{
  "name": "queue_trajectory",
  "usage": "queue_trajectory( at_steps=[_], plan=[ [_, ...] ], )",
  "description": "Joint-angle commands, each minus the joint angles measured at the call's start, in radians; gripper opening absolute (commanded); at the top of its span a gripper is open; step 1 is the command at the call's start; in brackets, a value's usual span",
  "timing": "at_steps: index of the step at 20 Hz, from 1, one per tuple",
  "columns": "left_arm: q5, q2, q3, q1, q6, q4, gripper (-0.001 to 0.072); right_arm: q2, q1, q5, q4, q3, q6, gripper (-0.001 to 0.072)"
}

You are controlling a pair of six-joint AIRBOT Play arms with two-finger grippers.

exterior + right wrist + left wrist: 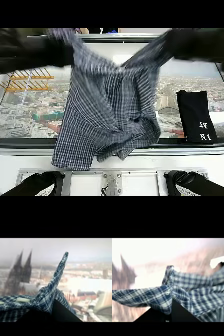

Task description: Fold the clothes and pants, and hang the long-sleeved shirts on hangers.

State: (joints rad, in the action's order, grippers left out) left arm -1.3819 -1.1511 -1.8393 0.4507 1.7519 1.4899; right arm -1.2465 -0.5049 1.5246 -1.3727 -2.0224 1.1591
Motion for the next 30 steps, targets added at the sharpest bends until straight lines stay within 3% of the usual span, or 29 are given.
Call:
queue_trajectory(
  at_steps=[1, 6, 10, 17, 22, 26, 30],
  plan=[
    [-0.268, -0.050, 0.181, -0.110, -0.081, -0.202, 0.0018, -0.137, 0.000, 0.242, -0.001, 0.041, 0.133, 0.0020],
    [-0.219, 0.107, 0.660, -0.028, -0.098, -0.261, 0.0018, -0.146, -0.002, 0.271, -0.063, 0.267, 0.170, 0.0019],
    [-0.156, 0.228, 0.860, 0.040, -0.094, -0.261, 0.0018, -0.141, -0.006, 0.251, -0.222, 0.347, 0.148, 0.0021],
    [0.019, 0.306, 0.799, 0.042, -0.076, -0.212, 0.0019, -0.040, -0.084, 0.248, -0.173, 0.349, 0.045, 0.0022],
    [0.019, 0.206, 0.742, 0.042, -0.076, -0.153, 0.0019, 0.024, -0.129, 0.248, -0.117, 0.387, -0.017, 0.0022],
    [-0.003, 0.137, 0.735, 0.042, -0.077, -0.145, 0.0019, 0.153, -0.149, 0.248, -0.018, 0.581, -0.121, 0.0022],
    [0.007, 0.128, 0.735, 0.042, -0.076, -0.151, 0.0019, 0.200, -0.150, 0.248, -0.037, 0.655, -0.143, 0.0022]
  ],
)
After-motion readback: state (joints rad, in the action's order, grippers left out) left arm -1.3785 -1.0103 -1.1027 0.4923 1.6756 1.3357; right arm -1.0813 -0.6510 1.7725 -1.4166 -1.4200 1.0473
